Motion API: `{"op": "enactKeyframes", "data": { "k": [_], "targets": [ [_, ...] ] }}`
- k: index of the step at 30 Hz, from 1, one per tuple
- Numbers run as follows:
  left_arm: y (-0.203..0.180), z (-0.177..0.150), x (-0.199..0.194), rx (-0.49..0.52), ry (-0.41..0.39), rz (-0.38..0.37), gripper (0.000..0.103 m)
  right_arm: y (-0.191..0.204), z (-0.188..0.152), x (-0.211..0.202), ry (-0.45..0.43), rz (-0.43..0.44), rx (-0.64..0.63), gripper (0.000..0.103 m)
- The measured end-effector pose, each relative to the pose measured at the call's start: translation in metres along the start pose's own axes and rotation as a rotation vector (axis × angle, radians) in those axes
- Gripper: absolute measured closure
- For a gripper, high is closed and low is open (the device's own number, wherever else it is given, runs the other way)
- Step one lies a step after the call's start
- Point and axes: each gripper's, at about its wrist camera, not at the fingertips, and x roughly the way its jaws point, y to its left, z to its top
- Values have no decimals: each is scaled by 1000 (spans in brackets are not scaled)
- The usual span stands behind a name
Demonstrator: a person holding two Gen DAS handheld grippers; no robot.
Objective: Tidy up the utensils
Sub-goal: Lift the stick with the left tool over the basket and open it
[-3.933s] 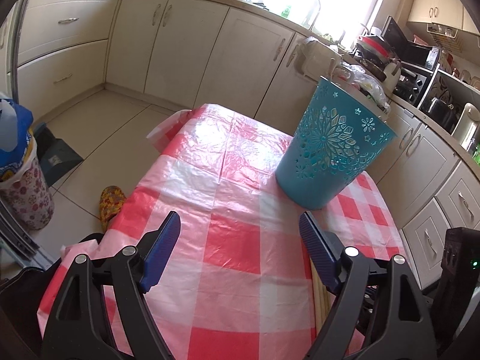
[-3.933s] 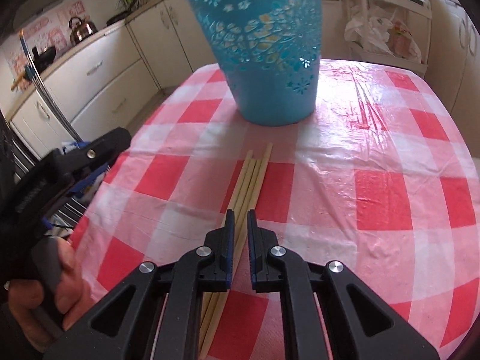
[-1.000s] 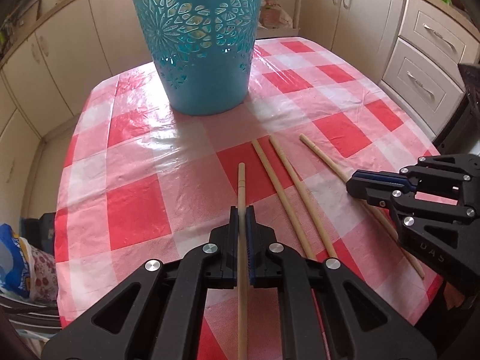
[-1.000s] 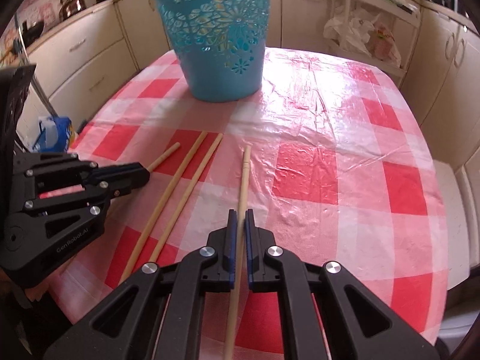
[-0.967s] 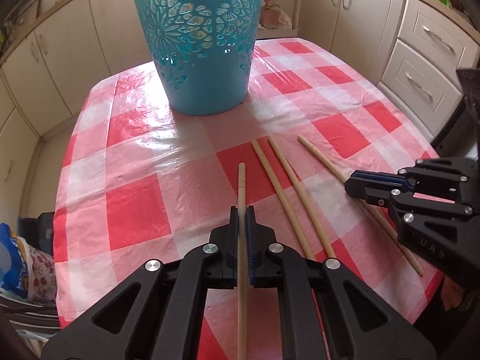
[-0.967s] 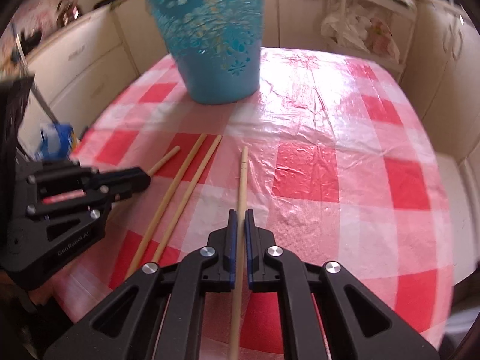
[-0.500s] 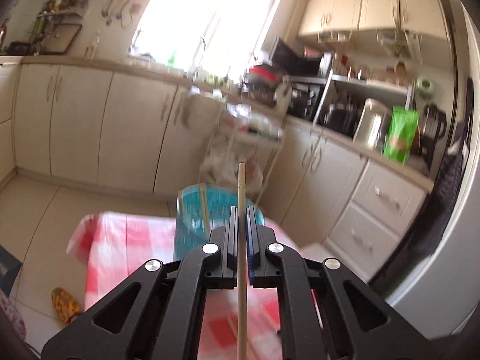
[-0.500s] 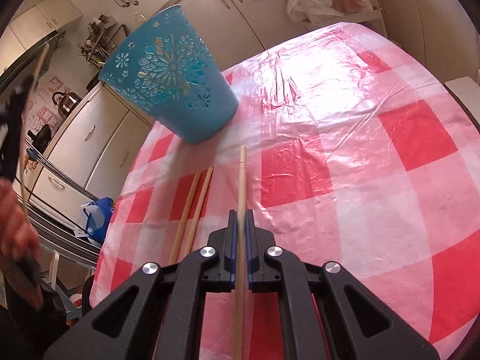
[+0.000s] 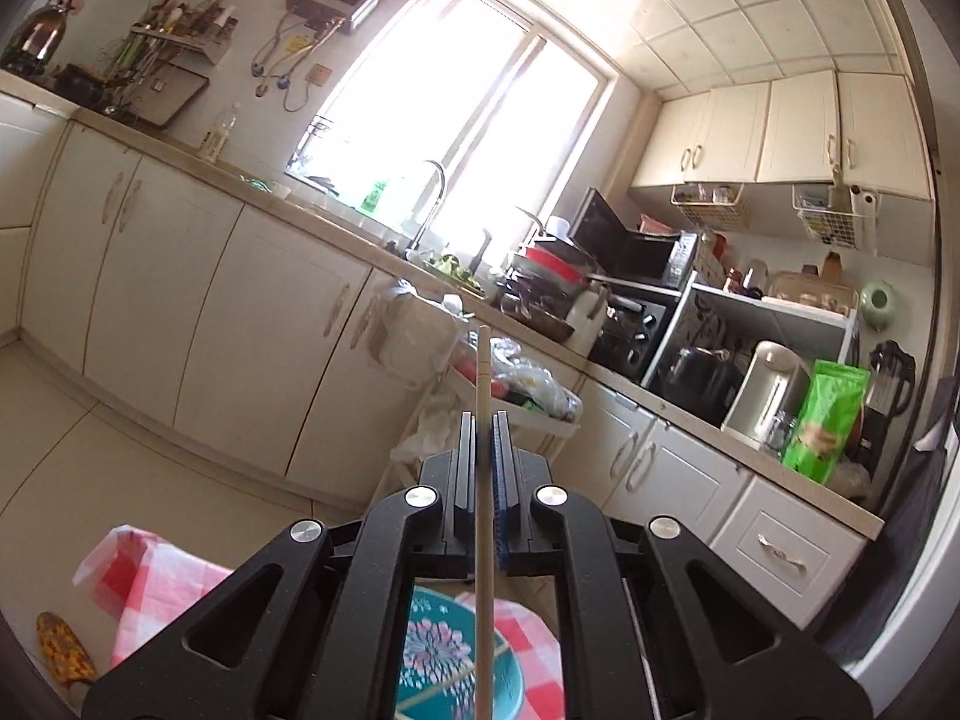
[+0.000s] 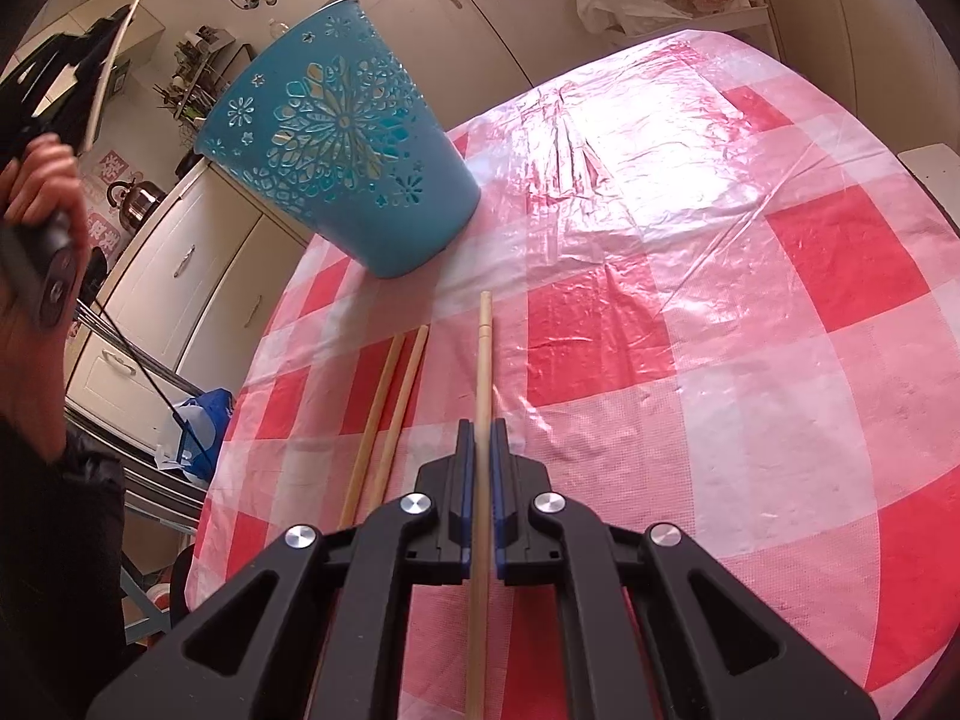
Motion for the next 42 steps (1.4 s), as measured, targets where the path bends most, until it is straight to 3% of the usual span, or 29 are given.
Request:
{"op": "enactKeyframes", "data": {
  "k": [9, 18, 23, 31, 36, 42],
  "targets": [
    [27, -36, 41, 14, 18, 74, 99, -1, 1, 0, 4, 11, 7, 97],
    [46, -73, 39, 26, 76, 130, 98, -1, 0, 0, 5, 12, 10, 97],
    [47, -66, 31, 0, 84, 119, 98, 0, 1, 0, 5, 11, 10, 97],
    [33, -28, 22, -19, 24, 80, 98, 0, 1, 0, 5, 10, 9, 97],
    [27, -24, 42, -1, 38, 127, 98, 0, 1, 0, 5, 11, 9, 97],
    [26, -33, 64, 40, 128, 215, 98, 0, 0, -1, 6, 14, 12, 97]
  ]
}}
